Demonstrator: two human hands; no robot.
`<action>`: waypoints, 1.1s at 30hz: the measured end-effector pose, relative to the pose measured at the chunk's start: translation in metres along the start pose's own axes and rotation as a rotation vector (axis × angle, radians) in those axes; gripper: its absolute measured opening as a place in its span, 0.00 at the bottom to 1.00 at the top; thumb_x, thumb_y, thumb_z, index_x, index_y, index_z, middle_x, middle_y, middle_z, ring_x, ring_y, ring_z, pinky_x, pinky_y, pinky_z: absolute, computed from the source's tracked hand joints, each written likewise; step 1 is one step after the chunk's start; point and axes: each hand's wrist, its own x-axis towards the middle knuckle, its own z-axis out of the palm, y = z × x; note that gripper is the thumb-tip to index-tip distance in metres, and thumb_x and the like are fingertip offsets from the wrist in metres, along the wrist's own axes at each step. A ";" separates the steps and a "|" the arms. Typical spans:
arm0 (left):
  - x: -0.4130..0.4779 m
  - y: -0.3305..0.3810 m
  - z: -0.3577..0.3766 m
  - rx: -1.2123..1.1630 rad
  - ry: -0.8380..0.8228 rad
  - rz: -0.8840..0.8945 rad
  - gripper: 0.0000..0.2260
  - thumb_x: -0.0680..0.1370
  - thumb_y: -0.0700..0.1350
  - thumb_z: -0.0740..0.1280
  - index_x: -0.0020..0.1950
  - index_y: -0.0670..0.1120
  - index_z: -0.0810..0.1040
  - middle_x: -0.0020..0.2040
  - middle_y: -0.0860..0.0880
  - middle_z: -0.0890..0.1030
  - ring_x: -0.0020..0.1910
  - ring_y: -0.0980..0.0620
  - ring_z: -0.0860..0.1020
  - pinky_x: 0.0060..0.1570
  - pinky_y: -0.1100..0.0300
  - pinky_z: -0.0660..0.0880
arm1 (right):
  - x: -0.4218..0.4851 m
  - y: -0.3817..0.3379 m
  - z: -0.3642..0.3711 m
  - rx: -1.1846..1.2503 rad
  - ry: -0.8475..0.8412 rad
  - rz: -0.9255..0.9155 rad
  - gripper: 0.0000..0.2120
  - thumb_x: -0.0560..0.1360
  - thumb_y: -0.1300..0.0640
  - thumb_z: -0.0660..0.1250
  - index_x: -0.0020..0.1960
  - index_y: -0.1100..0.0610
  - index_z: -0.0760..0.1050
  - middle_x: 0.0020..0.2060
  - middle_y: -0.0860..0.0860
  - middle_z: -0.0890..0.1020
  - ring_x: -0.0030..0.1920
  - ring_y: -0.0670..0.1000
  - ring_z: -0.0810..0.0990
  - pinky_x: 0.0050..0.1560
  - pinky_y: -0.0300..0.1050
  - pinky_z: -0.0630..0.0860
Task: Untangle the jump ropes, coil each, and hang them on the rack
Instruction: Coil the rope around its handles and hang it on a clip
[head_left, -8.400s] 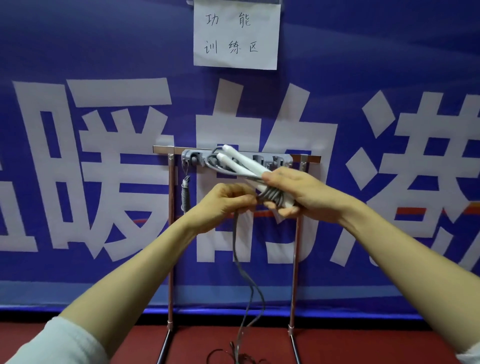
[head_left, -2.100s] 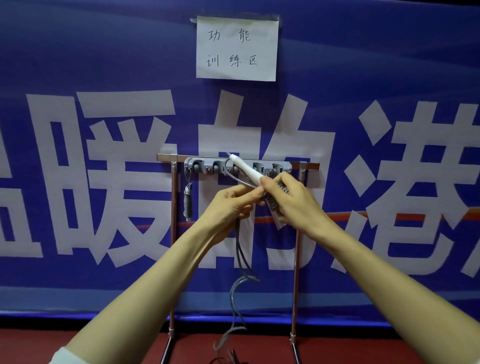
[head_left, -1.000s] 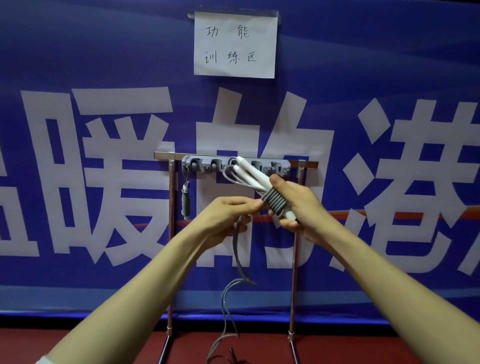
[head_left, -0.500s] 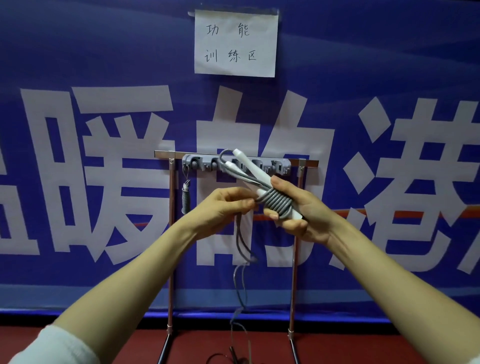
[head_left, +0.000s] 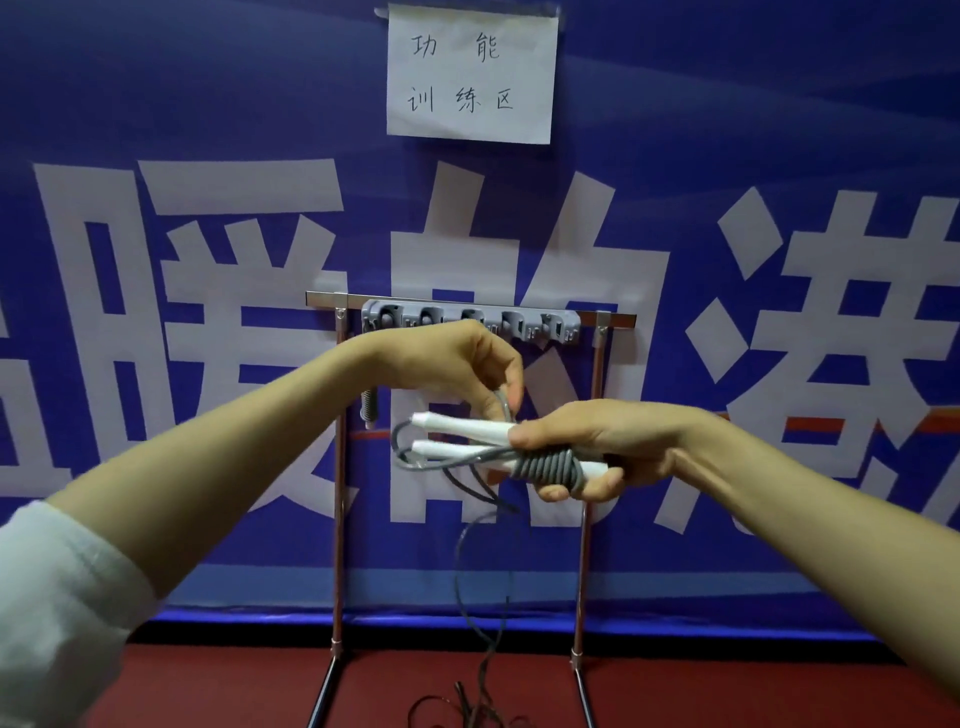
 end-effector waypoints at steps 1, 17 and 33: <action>0.000 0.001 0.001 0.036 0.014 -0.030 0.06 0.74 0.32 0.70 0.49 0.41 0.79 0.42 0.46 0.84 0.41 0.52 0.83 0.45 0.63 0.78 | 0.001 -0.001 0.000 -0.095 0.056 0.015 0.23 0.75 0.44 0.66 0.61 0.60 0.75 0.34 0.55 0.76 0.23 0.45 0.66 0.21 0.33 0.63; -0.004 -0.010 0.030 -0.824 0.139 -0.438 0.14 0.82 0.47 0.58 0.52 0.39 0.80 0.41 0.47 0.83 0.37 0.55 0.80 0.42 0.61 0.79 | 0.029 0.017 -0.016 -1.837 1.237 -0.338 0.25 0.64 0.47 0.79 0.55 0.60 0.79 0.33 0.55 0.78 0.19 0.53 0.72 0.23 0.37 0.56; 0.009 -0.026 0.062 -1.061 0.626 -0.101 0.06 0.73 0.44 0.70 0.39 0.44 0.76 0.34 0.50 0.76 0.27 0.59 0.68 0.23 0.70 0.66 | 0.037 0.011 -0.023 -1.577 1.394 -0.484 0.28 0.66 0.49 0.78 0.58 0.67 0.76 0.35 0.59 0.80 0.21 0.56 0.76 0.19 0.40 0.66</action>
